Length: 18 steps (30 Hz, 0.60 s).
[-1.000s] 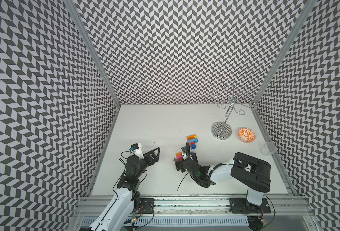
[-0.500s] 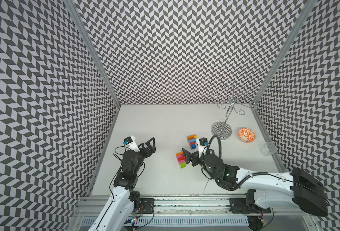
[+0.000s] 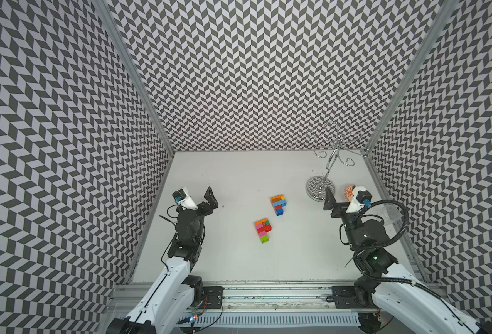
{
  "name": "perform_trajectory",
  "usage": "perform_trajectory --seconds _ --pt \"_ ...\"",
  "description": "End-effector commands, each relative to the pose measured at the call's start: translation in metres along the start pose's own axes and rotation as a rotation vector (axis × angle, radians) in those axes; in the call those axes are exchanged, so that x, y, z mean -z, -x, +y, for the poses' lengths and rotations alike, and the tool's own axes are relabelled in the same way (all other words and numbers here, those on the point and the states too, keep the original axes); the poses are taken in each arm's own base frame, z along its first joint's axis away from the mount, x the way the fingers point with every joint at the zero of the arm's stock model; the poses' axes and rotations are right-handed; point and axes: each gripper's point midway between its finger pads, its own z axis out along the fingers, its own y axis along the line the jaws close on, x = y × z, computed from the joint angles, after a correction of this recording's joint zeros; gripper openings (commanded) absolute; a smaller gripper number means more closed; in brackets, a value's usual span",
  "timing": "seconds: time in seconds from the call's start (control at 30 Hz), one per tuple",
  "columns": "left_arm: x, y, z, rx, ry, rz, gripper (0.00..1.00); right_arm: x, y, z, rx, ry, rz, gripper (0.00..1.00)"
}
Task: Assemble the letter p with lego
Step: Reset both arms
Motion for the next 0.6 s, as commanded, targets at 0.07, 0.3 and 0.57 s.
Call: perform_trajectory --seconds 0.07,0.3,0.57 --pt "-0.021 0.007 0.036 -0.133 0.149 -0.072 1.0 -0.014 -0.002 -0.049 -0.019 -0.138 -0.048 0.99" --pt "-0.042 -0.032 0.049 -0.177 0.075 -0.014 1.0 -0.02 -0.074 -0.101 -0.02 -0.308 0.058 0.99" --pt "-0.049 -0.029 0.053 -0.225 0.078 -0.123 1.0 -0.043 -0.101 -0.09 0.063 -0.219 0.064 0.99"
